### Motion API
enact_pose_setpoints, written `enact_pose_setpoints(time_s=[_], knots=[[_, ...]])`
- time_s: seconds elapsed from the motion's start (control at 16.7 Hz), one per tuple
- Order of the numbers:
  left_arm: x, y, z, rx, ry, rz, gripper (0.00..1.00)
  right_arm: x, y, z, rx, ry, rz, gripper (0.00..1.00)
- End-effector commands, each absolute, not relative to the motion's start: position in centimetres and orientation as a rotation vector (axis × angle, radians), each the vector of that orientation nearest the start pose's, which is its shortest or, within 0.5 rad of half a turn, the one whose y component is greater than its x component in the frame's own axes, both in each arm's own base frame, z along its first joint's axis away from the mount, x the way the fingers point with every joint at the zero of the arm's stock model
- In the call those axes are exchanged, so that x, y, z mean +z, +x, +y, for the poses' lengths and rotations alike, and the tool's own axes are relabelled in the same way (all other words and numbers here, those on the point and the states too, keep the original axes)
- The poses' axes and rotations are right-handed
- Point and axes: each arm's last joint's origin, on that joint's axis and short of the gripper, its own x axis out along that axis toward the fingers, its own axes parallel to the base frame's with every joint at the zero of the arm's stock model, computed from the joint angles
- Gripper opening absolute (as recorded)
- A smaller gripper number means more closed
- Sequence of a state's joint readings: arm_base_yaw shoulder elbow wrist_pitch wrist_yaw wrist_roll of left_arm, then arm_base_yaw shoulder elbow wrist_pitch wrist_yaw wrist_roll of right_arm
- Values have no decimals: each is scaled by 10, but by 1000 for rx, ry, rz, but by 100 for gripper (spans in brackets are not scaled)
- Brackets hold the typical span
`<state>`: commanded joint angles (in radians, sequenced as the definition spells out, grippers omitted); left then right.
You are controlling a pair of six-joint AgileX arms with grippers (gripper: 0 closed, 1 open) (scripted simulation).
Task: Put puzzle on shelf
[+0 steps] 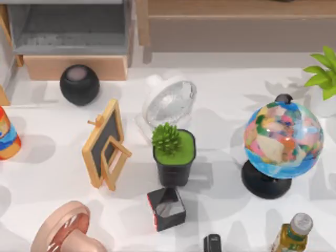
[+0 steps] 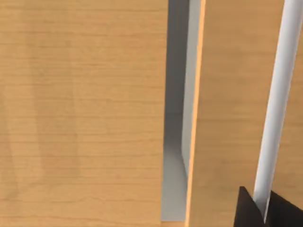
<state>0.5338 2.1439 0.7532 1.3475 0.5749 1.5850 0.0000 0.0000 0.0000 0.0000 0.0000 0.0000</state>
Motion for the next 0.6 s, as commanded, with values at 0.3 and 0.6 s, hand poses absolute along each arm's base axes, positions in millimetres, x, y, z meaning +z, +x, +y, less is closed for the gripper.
enact_pose_setpoints(time_s=[0.3,0.6], knots=[[88,306,174,-31,1556,5,0,160,106,-1,0,0,0,100],[87,286,176,-32,1557,4,0,160,106,-1,0,0,0,100]])
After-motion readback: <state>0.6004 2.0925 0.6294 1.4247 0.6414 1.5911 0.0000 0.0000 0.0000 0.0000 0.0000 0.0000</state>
